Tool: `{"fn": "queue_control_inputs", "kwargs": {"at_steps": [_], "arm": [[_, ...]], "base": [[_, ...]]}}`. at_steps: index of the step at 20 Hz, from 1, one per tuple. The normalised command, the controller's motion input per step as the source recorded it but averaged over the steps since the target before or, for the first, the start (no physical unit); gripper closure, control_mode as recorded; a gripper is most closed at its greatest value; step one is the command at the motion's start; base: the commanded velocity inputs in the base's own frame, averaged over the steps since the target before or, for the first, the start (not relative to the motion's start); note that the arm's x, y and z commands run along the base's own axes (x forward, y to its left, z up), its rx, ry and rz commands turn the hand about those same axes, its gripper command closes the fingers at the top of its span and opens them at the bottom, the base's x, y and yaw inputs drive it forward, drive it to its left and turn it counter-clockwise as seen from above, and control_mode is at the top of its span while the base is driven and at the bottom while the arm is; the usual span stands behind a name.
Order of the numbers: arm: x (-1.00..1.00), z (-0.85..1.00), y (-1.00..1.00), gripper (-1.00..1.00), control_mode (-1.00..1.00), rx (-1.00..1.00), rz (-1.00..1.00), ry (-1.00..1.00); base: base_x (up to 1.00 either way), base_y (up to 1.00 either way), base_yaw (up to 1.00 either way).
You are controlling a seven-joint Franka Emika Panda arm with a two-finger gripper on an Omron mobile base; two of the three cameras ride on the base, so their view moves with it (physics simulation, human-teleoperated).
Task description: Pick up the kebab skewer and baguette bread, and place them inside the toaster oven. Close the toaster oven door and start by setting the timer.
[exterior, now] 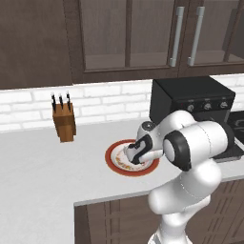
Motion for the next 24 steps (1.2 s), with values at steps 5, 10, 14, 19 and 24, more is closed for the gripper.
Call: {"fn": "queue_control_inputs", "kwargs": {"at_steps": [5,10,14,19,24], "arm": [[-0.01,0.70,0.00,1.00,-1.00,0.00,-0.10,0.00],[-0.45,0.98,-0.17,1.00,-1.00,0.00,-0.11,0.00],[-0.58,0.99,-0.50,1.00,-1.00,0.04,-0.16,0.00],[-0.66,0.79,-0.70,1.00,-1.00,0.07,-0.22,0.01],[-0.76,0.36,-0.66,1.00,-1.00,0.05,-0.34,0.00]], "base": [[0.00,0.00,0.00],[0.00,0.00,0.00],[0.00,0.00,0.00],[0.00,0.00,0.00],[0.00,0.00,0.00]]}}
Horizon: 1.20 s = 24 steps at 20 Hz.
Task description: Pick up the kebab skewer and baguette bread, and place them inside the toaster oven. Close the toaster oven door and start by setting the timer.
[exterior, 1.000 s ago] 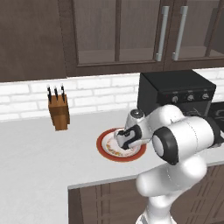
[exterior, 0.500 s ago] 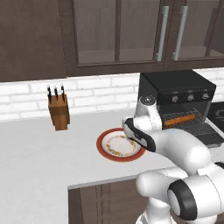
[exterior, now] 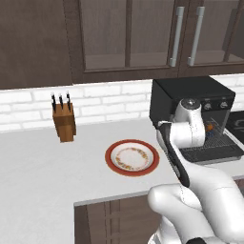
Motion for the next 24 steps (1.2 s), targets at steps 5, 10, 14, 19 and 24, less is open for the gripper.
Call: {"fn": "queue_control_inputs", "kwargs": {"at_steps": [5,10,14,19,24], "arm": [[-0.51,0.27,-0.69,1.00,-1.00,0.03,-0.37,0.00],[0.01,0.44,-0.98,1.00,-1.00,0.14,-0.29,-0.01],[0.21,0.38,-0.99,1.00,-1.00,0.26,-0.12,-0.06],[0.15,0.18,-0.80,1.00,-1.00,0.25,-0.01,-0.05],[0.24,-0.05,-0.23,1.00,-1.00,0.16,-0.03,-0.16]], "base": [[0.00,0.00,0.00],[0.00,0.00,0.00],[0.00,0.00,0.00],[0.00,0.00,0.00],[0.00,0.00,0.00]]}}
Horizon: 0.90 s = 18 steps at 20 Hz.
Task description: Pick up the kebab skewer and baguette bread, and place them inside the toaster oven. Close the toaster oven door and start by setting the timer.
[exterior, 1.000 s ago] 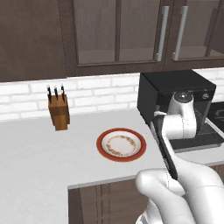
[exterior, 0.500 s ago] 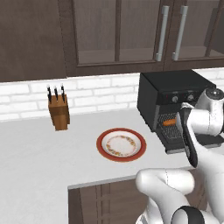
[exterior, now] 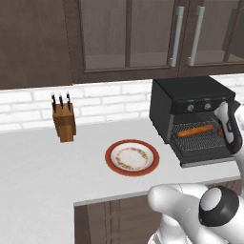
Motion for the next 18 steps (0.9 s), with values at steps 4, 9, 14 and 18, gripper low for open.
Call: {"fn": "queue_control_inputs", "kwargs": {"at_steps": [4,9,14,18], "arm": [[0.28,-0.12,0.00,1.00,-1.00,0.07,-0.05,-0.20],[0.23,-0.29,0.00,1.00,-1.00,0.08,-0.10,-0.21],[0.33,-0.15,-0.18,1.00,-1.00,0.08,-0.11,-0.12],[0.18,0.00,-0.10,1.00,-1.00,0.00,-0.04,-0.01]], "base": [[0.00,0.00,0.00],[0.00,0.00,0.00],[0.00,0.00,0.00],[0.00,0.00,0.00]]}}
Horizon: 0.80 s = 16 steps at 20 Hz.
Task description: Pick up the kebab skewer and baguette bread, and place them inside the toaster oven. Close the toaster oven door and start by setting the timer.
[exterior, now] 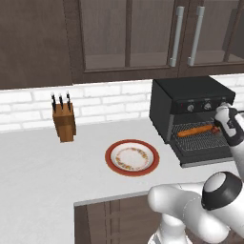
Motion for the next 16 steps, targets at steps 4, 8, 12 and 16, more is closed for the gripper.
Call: {"fn": "queue_control_inputs", "kwargs": {"at_steps": [4,8,12,16], "arm": [[0.20,-0.07,-0.04,1.00,-1.00,0.00,0.00,0.00],[0.10,-0.29,-0.07,1.00,-1.00,0.00,0.00,0.00],[0.01,-0.31,-0.07,1.00,-1.00,0.00,0.00,0.00],[0.13,-0.10,0.00,1.00,-1.00,0.00,0.00,0.00]], "base": [[0.00,0.00,0.00],[0.00,0.00,0.00],[0.00,0.00,0.00],[0.00,0.00,0.00]]}}
